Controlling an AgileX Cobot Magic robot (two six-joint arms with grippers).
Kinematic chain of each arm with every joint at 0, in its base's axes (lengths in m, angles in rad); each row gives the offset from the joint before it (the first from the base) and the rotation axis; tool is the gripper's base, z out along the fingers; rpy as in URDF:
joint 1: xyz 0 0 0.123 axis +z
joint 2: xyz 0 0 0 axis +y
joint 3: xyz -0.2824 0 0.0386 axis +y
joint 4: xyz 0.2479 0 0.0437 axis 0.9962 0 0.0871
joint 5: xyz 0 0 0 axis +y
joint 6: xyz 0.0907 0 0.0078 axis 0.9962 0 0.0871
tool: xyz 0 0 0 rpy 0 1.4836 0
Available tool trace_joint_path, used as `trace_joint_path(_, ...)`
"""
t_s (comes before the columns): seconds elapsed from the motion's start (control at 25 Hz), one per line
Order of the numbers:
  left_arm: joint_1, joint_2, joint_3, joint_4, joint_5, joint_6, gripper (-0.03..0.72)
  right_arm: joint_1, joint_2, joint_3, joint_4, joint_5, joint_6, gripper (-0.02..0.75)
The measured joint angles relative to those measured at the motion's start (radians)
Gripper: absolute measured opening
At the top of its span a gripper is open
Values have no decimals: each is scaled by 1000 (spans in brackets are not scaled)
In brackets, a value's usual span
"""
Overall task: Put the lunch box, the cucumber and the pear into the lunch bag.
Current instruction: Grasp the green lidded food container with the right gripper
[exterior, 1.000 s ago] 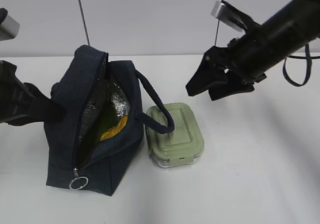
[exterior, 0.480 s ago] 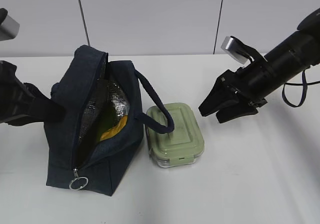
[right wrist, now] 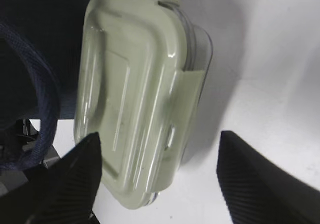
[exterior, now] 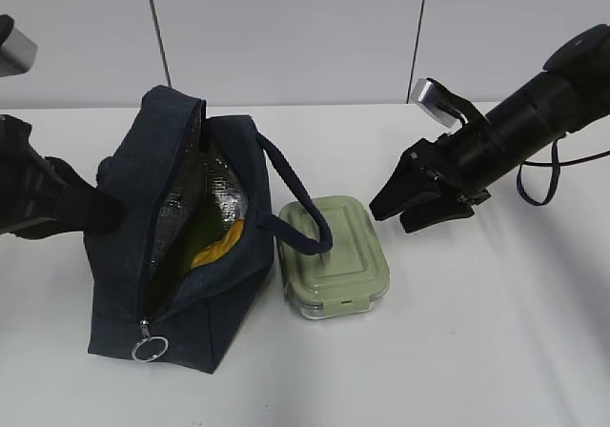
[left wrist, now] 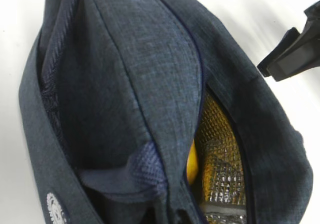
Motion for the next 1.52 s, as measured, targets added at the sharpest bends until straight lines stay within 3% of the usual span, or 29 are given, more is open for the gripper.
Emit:
trace_joint_path(0.24, 0, 0, 0, -2, -14, 0, 3, 20, 21, -2, 52, 0, -45, 550)
trace_joint_path(1.16, 0, 0, 0, -2, -19, 0, 3, 75, 98, -2, 57, -8, -56, 547)
trace_joint_path(1.24, 0, 0, 0, -2, -19, 0, 3, 75, 100, -2, 57, -8, -56, 506)
trace_joint_path(1.4, 0, 0, 0, -2, -19, 0, 3, 75, 101, -4, 57, -1, -62, 301)
trace_joint_path(1.52, 0, 0, 0, -2, -20, 0, 3, 76, 101, -4, 53, 1, -58, 272)
